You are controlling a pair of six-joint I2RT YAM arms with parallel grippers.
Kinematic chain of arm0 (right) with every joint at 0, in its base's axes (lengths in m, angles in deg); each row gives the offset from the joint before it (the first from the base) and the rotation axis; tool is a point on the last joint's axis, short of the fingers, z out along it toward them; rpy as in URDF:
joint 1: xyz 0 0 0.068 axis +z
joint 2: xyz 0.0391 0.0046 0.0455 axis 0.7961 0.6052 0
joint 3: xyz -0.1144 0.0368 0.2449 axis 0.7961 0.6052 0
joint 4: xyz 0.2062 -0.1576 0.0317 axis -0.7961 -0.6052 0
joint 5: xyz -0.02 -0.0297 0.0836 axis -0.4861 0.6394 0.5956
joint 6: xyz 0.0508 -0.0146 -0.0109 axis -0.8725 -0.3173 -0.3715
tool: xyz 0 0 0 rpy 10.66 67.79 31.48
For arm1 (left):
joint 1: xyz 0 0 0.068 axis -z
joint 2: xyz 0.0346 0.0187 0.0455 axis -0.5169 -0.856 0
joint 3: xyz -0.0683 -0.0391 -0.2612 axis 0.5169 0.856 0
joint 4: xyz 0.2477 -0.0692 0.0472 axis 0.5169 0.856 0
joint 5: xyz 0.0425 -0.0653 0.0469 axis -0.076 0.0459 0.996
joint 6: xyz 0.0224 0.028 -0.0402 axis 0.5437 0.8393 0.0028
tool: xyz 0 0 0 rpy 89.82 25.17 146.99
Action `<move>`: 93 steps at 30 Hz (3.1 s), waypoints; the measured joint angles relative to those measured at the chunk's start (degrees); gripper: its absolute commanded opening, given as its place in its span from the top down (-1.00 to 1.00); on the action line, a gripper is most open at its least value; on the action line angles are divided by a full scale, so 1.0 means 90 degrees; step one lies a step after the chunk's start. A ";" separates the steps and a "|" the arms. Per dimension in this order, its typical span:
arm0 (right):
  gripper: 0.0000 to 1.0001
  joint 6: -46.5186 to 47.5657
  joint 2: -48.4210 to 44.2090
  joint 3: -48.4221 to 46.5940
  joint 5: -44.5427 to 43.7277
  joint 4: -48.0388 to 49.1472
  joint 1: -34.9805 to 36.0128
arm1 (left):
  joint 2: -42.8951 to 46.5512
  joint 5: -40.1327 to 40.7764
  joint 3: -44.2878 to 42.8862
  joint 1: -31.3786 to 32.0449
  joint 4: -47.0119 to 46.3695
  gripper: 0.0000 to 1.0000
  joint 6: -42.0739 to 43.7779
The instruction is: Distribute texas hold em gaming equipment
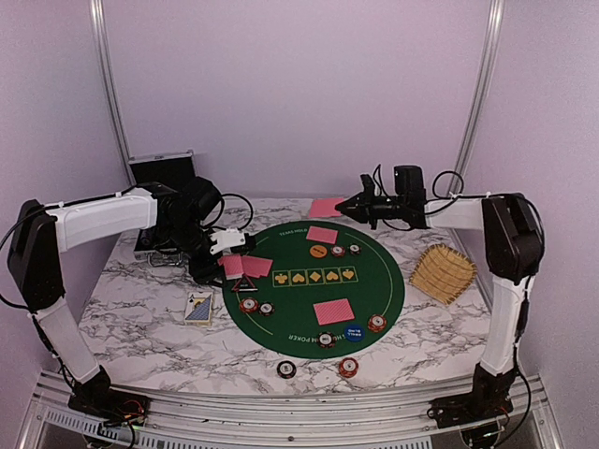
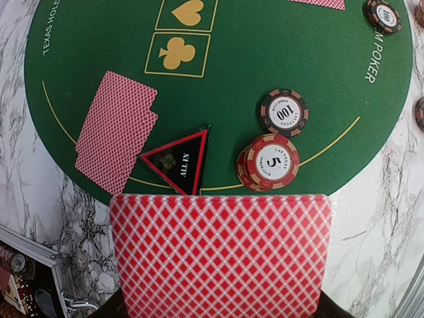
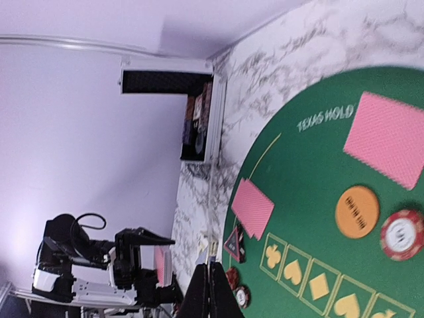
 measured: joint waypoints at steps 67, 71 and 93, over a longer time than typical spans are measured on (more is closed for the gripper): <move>-0.98 0.2543 -0.0539 -0.0583 -0.2353 -0.2771 0.0901 | 0.0240 -0.0078 0.0202 0.0000 0.0005 1.00 -0.0146; -0.98 0.2246 -0.1054 0.0466 -0.2212 -0.2353 0.1277 | 0.0240 -0.0175 0.0199 0.0000 0.0002 1.00 -0.0206; -0.77 0.0461 -0.0595 0.1076 -0.1180 -0.0148 0.2708 | 0.0240 -0.0335 -0.0007 0.0146 -0.0012 1.00 -0.0340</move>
